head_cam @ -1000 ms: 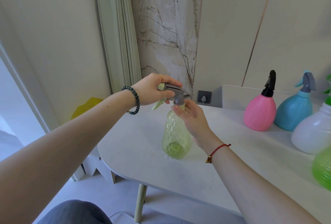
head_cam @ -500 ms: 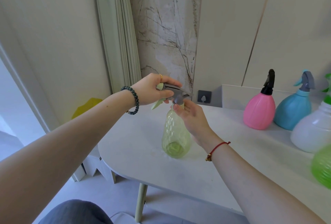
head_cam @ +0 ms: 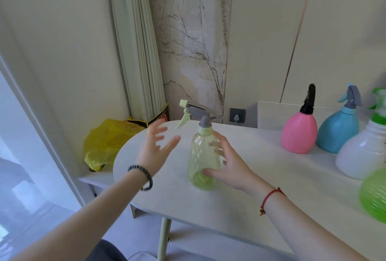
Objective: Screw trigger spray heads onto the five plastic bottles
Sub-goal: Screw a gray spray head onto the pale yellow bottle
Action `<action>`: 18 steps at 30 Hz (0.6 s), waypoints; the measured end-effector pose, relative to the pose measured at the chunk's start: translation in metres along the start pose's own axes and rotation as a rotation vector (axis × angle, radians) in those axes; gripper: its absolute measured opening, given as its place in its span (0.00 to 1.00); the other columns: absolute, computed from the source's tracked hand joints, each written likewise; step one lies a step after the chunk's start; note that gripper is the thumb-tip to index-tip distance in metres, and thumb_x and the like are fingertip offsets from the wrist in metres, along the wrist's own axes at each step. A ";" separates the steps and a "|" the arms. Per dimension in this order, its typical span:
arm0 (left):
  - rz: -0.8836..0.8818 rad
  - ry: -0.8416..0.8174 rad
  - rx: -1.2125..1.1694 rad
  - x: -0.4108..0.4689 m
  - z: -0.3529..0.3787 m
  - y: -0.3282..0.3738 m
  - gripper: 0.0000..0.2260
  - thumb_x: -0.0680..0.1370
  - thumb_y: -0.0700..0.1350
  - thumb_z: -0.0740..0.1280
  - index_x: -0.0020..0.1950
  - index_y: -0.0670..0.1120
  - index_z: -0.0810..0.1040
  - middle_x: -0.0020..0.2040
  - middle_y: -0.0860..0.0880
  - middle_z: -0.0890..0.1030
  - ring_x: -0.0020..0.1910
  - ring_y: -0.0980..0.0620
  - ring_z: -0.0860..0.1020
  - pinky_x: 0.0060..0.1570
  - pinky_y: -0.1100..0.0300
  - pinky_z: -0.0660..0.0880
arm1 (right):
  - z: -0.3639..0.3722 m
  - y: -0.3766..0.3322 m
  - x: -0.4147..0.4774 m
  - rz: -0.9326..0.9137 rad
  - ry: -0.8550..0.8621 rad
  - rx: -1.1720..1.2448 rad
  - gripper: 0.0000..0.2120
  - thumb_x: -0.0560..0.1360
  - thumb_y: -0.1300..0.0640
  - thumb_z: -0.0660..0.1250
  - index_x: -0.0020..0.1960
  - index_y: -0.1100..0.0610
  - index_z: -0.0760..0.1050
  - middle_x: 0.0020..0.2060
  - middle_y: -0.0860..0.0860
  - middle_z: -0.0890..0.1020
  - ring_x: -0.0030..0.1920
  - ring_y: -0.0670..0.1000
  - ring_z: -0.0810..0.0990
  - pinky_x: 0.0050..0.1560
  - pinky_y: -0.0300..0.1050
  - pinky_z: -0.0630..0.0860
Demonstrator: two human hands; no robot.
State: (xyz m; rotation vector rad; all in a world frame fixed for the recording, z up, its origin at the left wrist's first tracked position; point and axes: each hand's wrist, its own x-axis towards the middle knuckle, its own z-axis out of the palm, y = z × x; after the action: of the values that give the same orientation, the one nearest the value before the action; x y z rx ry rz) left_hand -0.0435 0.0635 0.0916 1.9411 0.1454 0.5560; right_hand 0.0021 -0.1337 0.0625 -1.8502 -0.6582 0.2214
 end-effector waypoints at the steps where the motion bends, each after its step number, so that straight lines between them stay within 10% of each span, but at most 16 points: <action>1: -0.052 -0.054 0.003 -0.008 0.004 -0.012 0.22 0.71 0.51 0.67 0.62 0.54 0.64 0.58 0.51 0.72 0.57 0.50 0.73 0.51 0.58 0.70 | 0.000 0.006 -0.004 0.012 0.034 -0.020 0.45 0.63 0.55 0.76 0.69 0.37 0.51 0.59 0.40 0.68 0.60 0.42 0.68 0.46 0.23 0.63; 7: -0.125 -0.394 -0.107 -0.045 0.037 -0.027 0.27 0.64 0.61 0.64 0.61 0.59 0.62 0.61 0.51 0.72 0.60 0.51 0.73 0.54 0.60 0.74 | 0.014 0.029 -0.025 -0.023 0.180 -0.027 0.45 0.57 0.45 0.78 0.66 0.36 0.57 0.57 0.39 0.67 0.57 0.39 0.70 0.47 0.28 0.71; 12: -0.115 -0.371 -0.256 -0.045 0.066 -0.016 0.24 0.67 0.50 0.69 0.58 0.57 0.62 0.58 0.54 0.71 0.56 0.58 0.73 0.41 0.71 0.76 | 0.023 0.039 -0.035 -0.031 0.287 0.064 0.39 0.58 0.48 0.78 0.63 0.35 0.61 0.60 0.43 0.75 0.56 0.38 0.75 0.52 0.35 0.76; 18: -0.030 -0.519 -0.212 -0.017 0.124 0.020 0.28 0.65 0.57 0.70 0.61 0.51 0.67 0.60 0.52 0.72 0.64 0.54 0.70 0.61 0.55 0.72 | -0.019 0.036 -0.048 -0.030 0.674 -0.006 0.39 0.54 0.41 0.78 0.60 0.39 0.62 0.55 0.43 0.73 0.56 0.49 0.75 0.53 0.51 0.77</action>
State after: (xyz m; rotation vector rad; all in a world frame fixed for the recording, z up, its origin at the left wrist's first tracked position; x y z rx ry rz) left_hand -0.0064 -0.0539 0.0632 1.8085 -0.2063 0.0319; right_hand -0.0169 -0.1831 0.0286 -1.7687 -0.2135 -0.4134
